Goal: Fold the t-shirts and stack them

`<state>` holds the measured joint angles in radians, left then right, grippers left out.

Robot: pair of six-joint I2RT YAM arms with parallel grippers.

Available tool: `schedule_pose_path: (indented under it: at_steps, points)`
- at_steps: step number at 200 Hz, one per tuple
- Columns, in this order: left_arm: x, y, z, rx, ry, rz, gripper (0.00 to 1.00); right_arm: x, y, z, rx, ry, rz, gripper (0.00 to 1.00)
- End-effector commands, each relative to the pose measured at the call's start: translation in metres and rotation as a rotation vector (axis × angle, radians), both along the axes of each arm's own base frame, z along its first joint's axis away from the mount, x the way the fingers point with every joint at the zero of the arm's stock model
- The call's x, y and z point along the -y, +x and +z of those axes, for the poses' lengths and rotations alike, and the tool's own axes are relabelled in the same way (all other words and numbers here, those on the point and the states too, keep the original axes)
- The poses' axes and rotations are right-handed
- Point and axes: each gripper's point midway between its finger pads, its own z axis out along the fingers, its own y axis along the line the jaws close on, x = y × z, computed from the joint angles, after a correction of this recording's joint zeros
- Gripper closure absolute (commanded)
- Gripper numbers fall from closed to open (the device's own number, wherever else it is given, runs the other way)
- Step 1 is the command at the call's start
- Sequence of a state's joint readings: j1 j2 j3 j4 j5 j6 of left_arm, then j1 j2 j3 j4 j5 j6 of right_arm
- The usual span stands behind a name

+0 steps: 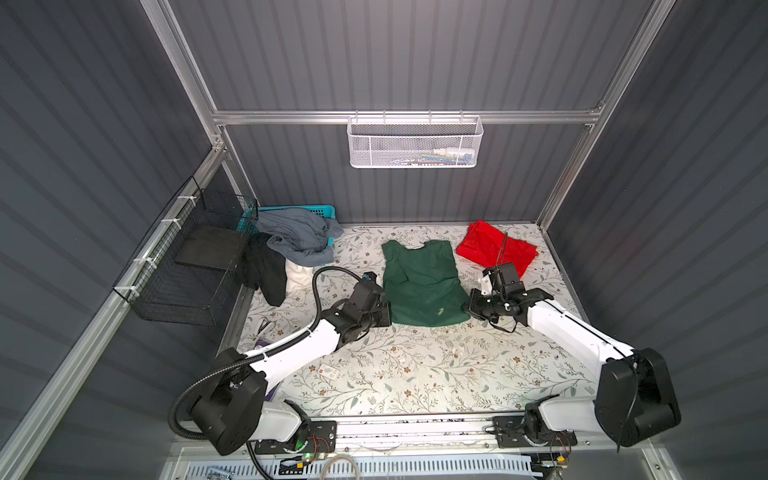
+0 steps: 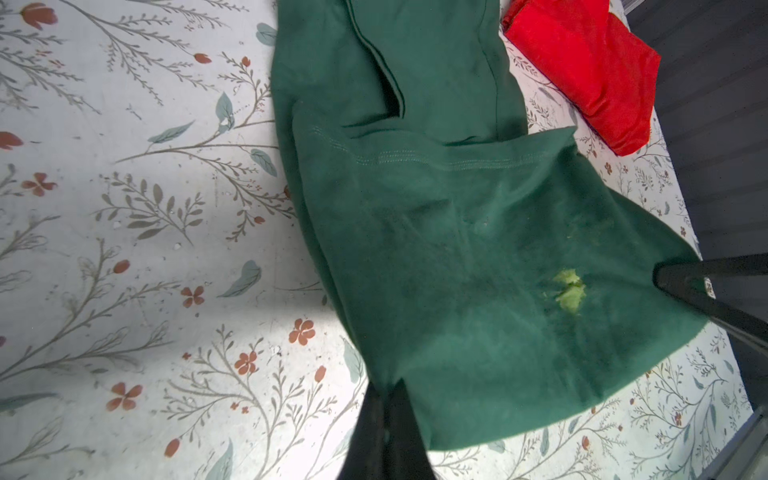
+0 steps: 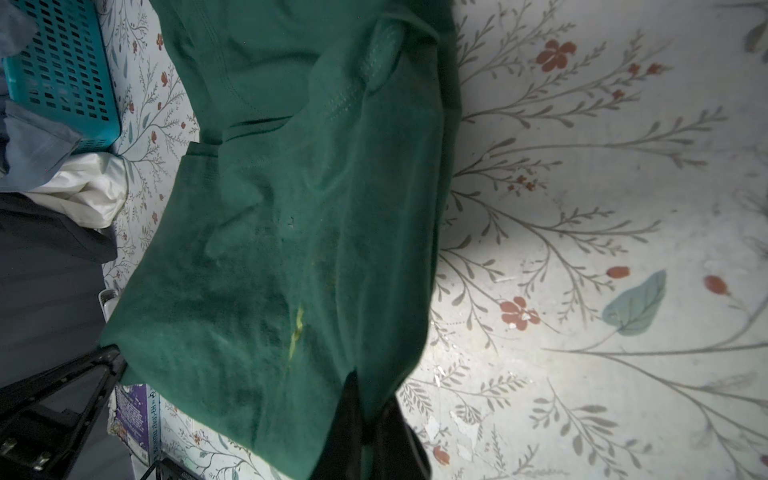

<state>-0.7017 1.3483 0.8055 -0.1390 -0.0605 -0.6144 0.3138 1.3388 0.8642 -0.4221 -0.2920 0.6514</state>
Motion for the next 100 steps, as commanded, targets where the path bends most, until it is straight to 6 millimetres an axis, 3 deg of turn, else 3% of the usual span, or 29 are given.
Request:
schedule_pose_path:
  at_steps: [1, 44, 100]
  points:
    - [-0.009, -0.010, -0.004, -0.028, 0.026, 0.020, 1.00, -0.005, -0.008, 0.007, -0.008, 0.009, 0.010, 1.00]
    - [-0.007, -0.026, 0.004, -0.006, 0.021, 0.006, 1.00, -0.013, -0.023, 0.024, 0.021, 0.026, 0.028, 1.00]
    - [-0.015, -0.023, 0.009, 0.019, 0.026, 0.050, 1.00, -0.015, -0.029, 0.017, 0.011, 0.048, 0.019, 1.00]
